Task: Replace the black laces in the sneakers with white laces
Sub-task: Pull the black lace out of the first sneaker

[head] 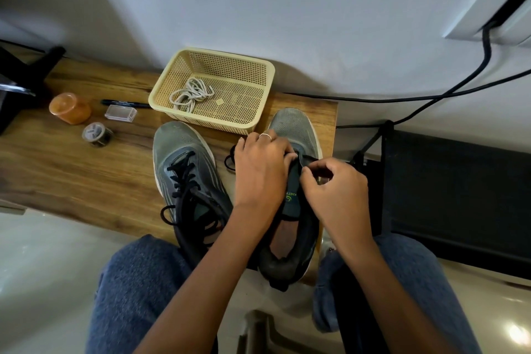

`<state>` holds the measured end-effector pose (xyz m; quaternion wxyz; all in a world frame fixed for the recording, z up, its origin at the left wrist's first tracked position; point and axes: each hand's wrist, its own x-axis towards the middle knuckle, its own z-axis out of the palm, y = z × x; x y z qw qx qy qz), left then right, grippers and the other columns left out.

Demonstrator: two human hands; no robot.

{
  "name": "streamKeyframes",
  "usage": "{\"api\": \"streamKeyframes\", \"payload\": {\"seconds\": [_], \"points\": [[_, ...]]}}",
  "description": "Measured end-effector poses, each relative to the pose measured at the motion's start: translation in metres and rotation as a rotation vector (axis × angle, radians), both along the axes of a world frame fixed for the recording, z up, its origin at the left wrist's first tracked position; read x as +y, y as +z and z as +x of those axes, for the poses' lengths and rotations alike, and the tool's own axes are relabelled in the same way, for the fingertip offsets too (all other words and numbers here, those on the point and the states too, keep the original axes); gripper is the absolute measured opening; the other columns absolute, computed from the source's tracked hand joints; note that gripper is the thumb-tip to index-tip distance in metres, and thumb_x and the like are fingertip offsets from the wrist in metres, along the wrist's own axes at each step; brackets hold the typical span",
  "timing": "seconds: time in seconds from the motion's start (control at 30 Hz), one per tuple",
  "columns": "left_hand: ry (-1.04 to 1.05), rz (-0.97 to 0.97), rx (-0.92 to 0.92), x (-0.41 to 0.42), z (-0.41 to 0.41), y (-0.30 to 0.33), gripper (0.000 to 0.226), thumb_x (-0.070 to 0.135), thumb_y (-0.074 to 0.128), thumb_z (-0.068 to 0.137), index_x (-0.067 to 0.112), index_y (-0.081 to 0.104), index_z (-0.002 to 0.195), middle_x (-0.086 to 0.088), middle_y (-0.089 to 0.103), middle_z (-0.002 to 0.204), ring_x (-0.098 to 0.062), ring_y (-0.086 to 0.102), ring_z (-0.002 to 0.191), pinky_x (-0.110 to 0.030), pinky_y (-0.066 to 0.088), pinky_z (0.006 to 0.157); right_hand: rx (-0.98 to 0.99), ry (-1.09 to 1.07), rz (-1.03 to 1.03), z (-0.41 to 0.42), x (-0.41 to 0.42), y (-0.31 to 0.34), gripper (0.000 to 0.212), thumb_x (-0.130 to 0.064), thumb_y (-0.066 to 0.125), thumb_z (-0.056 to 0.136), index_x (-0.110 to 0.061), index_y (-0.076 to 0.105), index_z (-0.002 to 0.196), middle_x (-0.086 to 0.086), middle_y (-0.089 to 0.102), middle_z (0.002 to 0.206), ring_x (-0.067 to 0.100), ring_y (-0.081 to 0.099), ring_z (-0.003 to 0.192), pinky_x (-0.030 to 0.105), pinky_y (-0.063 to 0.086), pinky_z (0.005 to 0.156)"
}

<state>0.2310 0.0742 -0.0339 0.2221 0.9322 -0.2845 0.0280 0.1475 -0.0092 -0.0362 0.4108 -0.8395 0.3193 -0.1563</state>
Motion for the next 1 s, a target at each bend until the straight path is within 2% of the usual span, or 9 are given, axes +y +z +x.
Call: {"api": "streamKeyframes", "payload": {"seconds": [0.1, 0.23, 0.37, 0.43, 0.5, 0.6, 0.7, 0.87, 1.0], "points": [[0.047, -0.136, 0.079, -0.003, -0.005, 0.004, 0.011, 0.019, 0.062, 0.092, 0.009, 0.067, 0.092, -0.006, 0.058, 0.097, -0.022, 0.056, 0.085, -0.031, 0.039, 0.067, -0.006, 0.013, -0.010, 0.000, 0.002, 0.002, 0.008, -0.017, 0.062, 0.084, -0.013, 0.068, 0.081, -0.003, 0.065, 0.076, 0.012, 0.061, 0.073, 0.035, 0.053, 0.067], [0.210, -0.348, 0.166, -0.004, -0.007, 0.006, 0.014, 0.022, 0.050, 0.099, 0.013, 0.060, 0.102, 0.002, 0.050, 0.106, -0.009, 0.053, 0.077, -0.022, 0.038, 0.068, 0.001, -0.010, -0.022, -0.001, -0.001, 0.002, 0.010, -0.014, 0.061, 0.083, -0.012, 0.060, 0.073, -0.001, 0.060, 0.070, 0.013, 0.057, 0.067, 0.031, 0.048, 0.059], [0.420, -0.618, 0.298, -0.004, -0.001, 0.004, 0.008, 0.014, 0.047, 0.100, 0.014, 0.054, 0.098, -0.003, 0.050, 0.101, 0.000, 0.048, 0.078, -0.005, 0.035, 0.069, -0.012, -0.027, -0.007, -0.001, 0.000, 0.001, 0.013, -0.012, 0.062, 0.082, -0.012, 0.058, 0.070, -0.001, 0.060, 0.070, 0.012, 0.057, 0.068, 0.026, 0.045, 0.058], [0.363, -0.594, 0.294, -0.004, -0.001, 0.003, 0.006, 0.013, 0.046, 0.100, 0.018, 0.049, 0.097, -0.001, 0.055, 0.098, -0.004, 0.049, 0.080, -0.009, 0.035, 0.071, -0.001, -0.025, -0.010, 0.000, 0.000, 0.000, 0.013, -0.012, 0.062, 0.082, -0.013, 0.058, 0.070, -0.001, 0.060, 0.070, 0.013, 0.057, 0.068, 0.027, 0.045, 0.059], [0.237, -0.515, 0.259, -0.004, -0.002, 0.003, 0.009, 0.013, 0.047, 0.098, 0.020, 0.050, 0.105, 0.004, 0.059, 0.099, -0.010, 0.052, 0.090, -0.023, 0.039, 0.077, 0.013, -0.028, -0.010, 0.000, -0.001, 0.000, 0.012, -0.012, 0.062, 0.083, -0.012, 0.058, 0.071, -0.001, 0.060, 0.072, 0.013, 0.057, 0.069, 0.029, 0.047, 0.060], [0.058, -0.233, 0.074, -0.003, -0.003, 0.003, 0.032, 0.016, 0.060, 0.089, 0.023, 0.056, 0.120, 0.008, 0.063, 0.111, -0.017, 0.048, 0.111, -0.036, 0.037, 0.089, 0.022, -0.031, -0.022, 0.000, -0.002, 0.000, 0.011, -0.013, 0.062, 0.083, -0.012, 0.059, 0.072, -0.001, 0.060, 0.073, 0.012, 0.057, 0.070, 0.031, 0.048, 0.061], [-0.066, 0.019, -0.077, -0.001, -0.002, -0.002, 0.028, 0.018, 0.071, 0.080, 0.027, 0.070, 0.106, 0.008, 0.069, 0.106, -0.021, 0.050, 0.115, -0.044, 0.029, 0.103, 0.023, -0.025, -0.028, 0.001, -0.002, 0.001, 0.010, -0.014, 0.062, 0.083, -0.012, 0.059, 0.073, -0.001, 0.060, 0.074, 0.012, 0.057, 0.070, 0.031, 0.048, 0.062], [-0.047, 0.034, -0.161, 0.000, 0.000, -0.008, 0.007, 0.018, 0.077, 0.075, 0.022, 0.075, 0.080, 0.005, 0.071, 0.088, -0.024, 0.060, 0.101, -0.041, 0.016, 0.106, 0.030, -0.020, -0.037, 0.000, -0.001, 0.001, 0.011, -0.013, 0.061, 0.083, -0.013, 0.059, 0.073, -0.002, 0.060, 0.073, 0.012, 0.057, 0.069, 0.031, 0.048, 0.060], [0.007, 0.048, -0.157, -0.003, -0.001, -0.012, 0.004, 0.020, 0.074, 0.080, 0.019, 0.070, 0.080, 0.002, 0.068, 0.088, -0.024, 0.058, 0.101, -0.048, 0.020, 0.108, 0.028, -0.017, -0.032, 0.001, -0.001, 0.001, 0.010, -0.013, 0.061, 0.083, -0.013, 0.059, 0.073, -0.002, 0.060, 0.073, 0.012, 0.057, 0.070, 0.030, 0.048, 0.060]]}}
